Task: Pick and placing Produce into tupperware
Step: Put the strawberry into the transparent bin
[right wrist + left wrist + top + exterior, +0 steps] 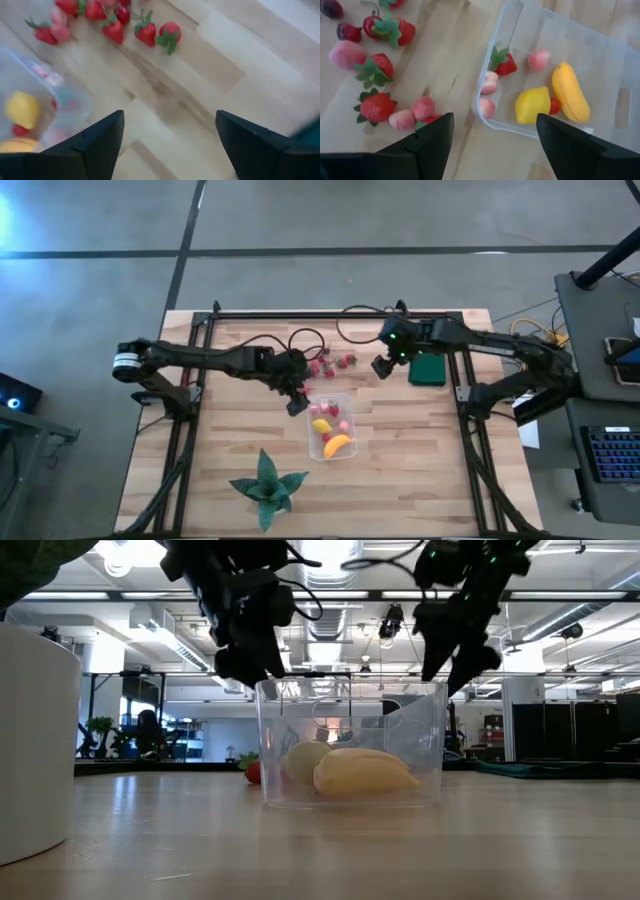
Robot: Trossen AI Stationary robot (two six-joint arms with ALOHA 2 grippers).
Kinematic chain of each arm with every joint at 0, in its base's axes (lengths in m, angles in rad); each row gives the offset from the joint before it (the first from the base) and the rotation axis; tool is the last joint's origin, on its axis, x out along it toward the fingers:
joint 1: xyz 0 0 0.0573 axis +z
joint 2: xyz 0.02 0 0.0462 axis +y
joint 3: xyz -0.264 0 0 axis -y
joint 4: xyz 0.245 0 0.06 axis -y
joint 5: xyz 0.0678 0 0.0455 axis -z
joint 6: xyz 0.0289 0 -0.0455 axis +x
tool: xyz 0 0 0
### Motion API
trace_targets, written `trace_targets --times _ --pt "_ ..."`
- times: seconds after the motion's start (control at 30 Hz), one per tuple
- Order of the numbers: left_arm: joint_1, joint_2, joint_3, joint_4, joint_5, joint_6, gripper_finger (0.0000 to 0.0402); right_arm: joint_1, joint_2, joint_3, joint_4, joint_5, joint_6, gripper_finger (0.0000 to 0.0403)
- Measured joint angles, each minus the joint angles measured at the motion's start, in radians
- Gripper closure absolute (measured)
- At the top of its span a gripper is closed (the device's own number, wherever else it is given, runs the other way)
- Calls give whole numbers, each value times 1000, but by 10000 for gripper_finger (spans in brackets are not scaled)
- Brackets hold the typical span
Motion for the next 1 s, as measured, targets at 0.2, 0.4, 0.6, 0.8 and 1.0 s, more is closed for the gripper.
trace_targets --times 0.2,0.4,0.6,0.8,1.0 --pt "6 -21 -20 -19 -4 55 133 -39 177 43 74 -26 -227 101" --pt "10 -25 -20 -48 -52 80 133 -58 327 131 66 -25 -473 107" --pt "23 -31 -21 -59 -82 105 133 -78 454 228 72 -24 -619 124" --pt "32 -32 -27 -68 -102 109 133 -93 543 304 59 -26 -681 139" --pt "36 -32 -28 -83 -104 109 133 -96 602 345 59 -35 -717 141"
